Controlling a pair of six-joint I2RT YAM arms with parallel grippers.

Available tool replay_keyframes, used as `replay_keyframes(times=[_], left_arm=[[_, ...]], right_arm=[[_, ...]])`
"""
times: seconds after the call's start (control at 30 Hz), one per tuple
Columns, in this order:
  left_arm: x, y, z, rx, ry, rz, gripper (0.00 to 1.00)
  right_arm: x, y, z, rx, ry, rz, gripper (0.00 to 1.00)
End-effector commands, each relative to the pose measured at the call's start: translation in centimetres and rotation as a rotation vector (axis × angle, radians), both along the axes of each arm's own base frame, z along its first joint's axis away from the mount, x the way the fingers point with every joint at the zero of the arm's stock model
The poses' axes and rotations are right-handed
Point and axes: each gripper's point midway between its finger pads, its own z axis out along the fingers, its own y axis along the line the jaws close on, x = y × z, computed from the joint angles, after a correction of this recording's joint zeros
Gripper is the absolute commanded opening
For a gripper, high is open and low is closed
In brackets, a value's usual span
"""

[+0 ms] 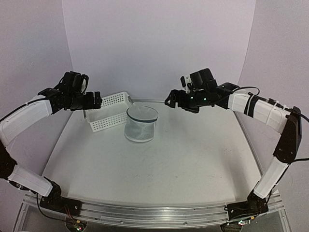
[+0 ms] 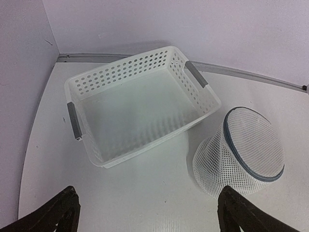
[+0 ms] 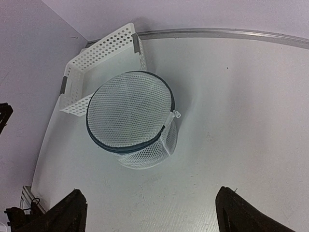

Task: Unzip the laundry bag and remove the bra
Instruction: Set the laundry bag at the center of the board.

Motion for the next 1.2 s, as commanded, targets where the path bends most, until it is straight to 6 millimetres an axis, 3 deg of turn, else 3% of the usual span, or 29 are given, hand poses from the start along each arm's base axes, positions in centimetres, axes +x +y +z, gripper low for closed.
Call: replay_keyframes(times=[0.0,0.37,0.6,0.73,0.83,0.9,1.17], left_arm=[[-0.6,-0.6,0.7,-0.060,-0.010,-0.034,1.00],[-1.9,-1.1,0.4,-0.118,0.012,-0.057,0.99],[-2.3,-2.6,-0.2,-0.207,0.062,-0.094,0.99],[-2.6,-3.1,-0.9,-0.242,0.094,-0.103,0.99],[-2.8,-3.0,-1.2,-0.246,0.100,-0.098,0.99],[-3.0,-2.9,-1.1,-0.249,0.098,-0.097,0.99],[-3.3,-2.8,-0.3,-0.259,0.078,-0.098,0.99]], right_arm=[[2.3,2.3,2.8,0.075,-0.060,-0.005,0.94],[5.7,5.9,-1.7,0.106,0.056,-0.026,0.90],[7.5,6.8,-3.9,0.118,0.093,-0.082,0.84],[9.6,6.7,-4.3,0.110,0.071,-0.099,0.82],[11.1,6.8,-4.9,0.118,0.073,-0.079,0.81],[11.8,7.3,-6.4,0.127,0.101,-0.043,0.80],[13.0,9.0,-8.8,0.184,0.159,0.061,0.77]])
